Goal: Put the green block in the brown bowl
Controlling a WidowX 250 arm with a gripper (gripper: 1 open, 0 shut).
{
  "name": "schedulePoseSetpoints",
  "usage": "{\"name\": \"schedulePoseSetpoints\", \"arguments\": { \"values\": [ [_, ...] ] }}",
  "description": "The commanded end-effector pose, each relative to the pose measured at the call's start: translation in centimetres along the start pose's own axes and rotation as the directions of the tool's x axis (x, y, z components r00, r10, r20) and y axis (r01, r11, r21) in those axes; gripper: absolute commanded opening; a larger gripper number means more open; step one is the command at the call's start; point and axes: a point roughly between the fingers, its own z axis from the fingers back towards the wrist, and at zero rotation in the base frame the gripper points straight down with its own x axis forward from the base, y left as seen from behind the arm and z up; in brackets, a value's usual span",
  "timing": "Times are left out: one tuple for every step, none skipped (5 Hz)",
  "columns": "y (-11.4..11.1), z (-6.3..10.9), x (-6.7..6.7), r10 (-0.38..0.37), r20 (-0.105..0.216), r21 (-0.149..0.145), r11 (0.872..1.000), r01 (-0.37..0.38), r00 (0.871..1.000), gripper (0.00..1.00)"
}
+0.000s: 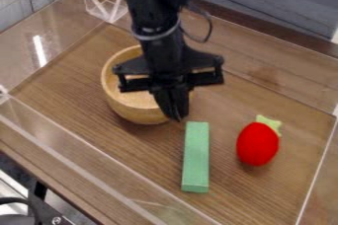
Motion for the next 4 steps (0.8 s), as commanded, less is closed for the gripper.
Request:
{"name": "schedulePoseSetpoints", "arguments": {
  "values": [
    [-0.1,-1.0,-0.5,-0.022,0.017,-0.006,1.000,0.022,1.000,0.00],
    [0.1,-2.5,-1.1,-0.034,0.001,0.004,0.999,0.034,0.999,0.00],
    [0.2,-3.9,-1.3,-0.046,-0.011,0.015,0.999,0.046,0.999,0.00],
    [0.2,-5.1,-1.4,-0.057,-0.019,0.021,0.998,0.058,0.998,1.00]
  ]
}}
